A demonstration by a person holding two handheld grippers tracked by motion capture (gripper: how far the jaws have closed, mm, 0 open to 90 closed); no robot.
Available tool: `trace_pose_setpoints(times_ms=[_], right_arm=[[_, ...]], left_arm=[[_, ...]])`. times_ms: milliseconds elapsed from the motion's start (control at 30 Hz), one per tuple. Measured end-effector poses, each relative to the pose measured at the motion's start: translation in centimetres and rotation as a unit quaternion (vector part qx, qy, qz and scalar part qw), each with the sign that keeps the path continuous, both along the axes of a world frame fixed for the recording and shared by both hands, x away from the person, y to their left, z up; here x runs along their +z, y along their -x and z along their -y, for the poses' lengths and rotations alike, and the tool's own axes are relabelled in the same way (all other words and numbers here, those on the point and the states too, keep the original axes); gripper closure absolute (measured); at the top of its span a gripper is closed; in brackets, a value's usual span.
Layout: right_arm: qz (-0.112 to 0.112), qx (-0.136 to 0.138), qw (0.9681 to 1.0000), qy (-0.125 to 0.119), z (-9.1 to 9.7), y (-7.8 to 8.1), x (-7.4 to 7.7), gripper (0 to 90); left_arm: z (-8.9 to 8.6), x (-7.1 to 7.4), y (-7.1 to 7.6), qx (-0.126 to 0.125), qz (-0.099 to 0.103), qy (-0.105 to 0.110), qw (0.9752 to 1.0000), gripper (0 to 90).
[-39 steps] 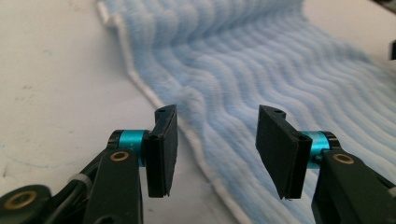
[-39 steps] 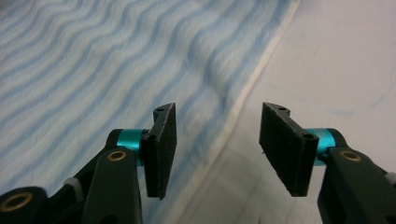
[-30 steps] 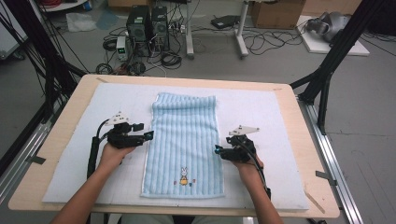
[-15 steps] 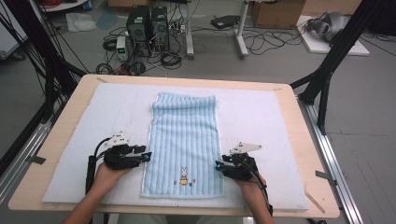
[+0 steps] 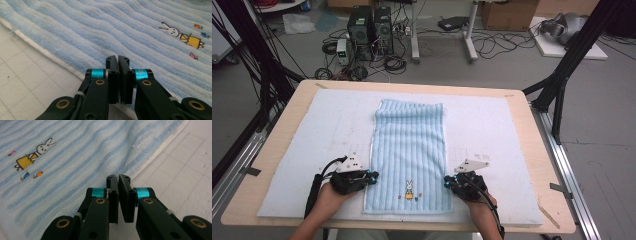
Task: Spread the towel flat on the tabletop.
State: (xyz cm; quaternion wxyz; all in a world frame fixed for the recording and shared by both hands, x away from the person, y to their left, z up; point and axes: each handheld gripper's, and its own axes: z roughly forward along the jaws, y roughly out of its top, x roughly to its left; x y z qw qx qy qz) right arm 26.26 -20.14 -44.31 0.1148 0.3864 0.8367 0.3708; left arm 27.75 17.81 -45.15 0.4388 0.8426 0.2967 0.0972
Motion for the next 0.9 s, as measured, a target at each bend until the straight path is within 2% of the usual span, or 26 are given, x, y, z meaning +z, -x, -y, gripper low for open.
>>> trace_pose_setpoints(times_ms=[133,300,433,567,600,633,700,733,767,800,900], right_arm=[[-0.004,0.009,1.0,-0.002,0.2,0.7,0.0,86.0],[-0.008,0.027,0.9996,0.004,0.2,2.4,0.2,86.0],[-0.016,0.045,0.9988,0.008,0.4,4.6,0.4,86.1],[-0.016,0.053,0.9984,0.006,0.8,6.6,0.5,85.9],[-0.016,0.051,0.9986,0.002,0.9,6.9,0.5,85.0],[-0.01,0.05,0.9987,-0.001,0.9,7.0,0.6,82.6],[-0.004,0.039,0.999,-0.021,1.1,6.7,0.9,73.9],[0.002,0.03,0.9991,-0.029,1.2,6.5,1.1,68.4],[0.009,0.022,0.9991,-0.034,1.2,6.2,1.1,62.5],[0.017,0.002,0.9986,-0.049,1.3,5.8,1.3,59.4],[0.038,-0.021,0.9969,-0.065,1.2,4.4,1.7,56.3]], left_arm=[[-0.3,0.0,0.9,-0.015,-0.009,0.005,0.9998,86.9],[-0.9,0.0,2.3,-0.039,-0.02,0.014,0.9989,86.9],[-1.2,0.0,3.8,-0.06,-0.028,0.018,0.9976,86.9],[-1.2,0.0,4.9,-0.09,-0.034,0.019,0.9952,86.6],[-1.2,0.0,5.0,-0.089,-0.035,0.023,0.9952,84.4],[-1.2,0.0,4.9,-0.088,-0.036,0.028,0.9951,77.7],[-1.2,0.3,4.3,-0.058,-0.042,0.041,0.9966,60.2],[-1.2,0.3,4.2,-0.041,-0.042,0.051,0.997,56.5],[-1.4,0.5,3.8,-0.022,-0.038,0.064,0.997,53.8],[-1.5,0.6,3.5,-0.011,-0.036,0.07,0.9969,51.0],[-1.8,1.1,2.1,0.029,-0.013,0.081,0.9962,50.9]])
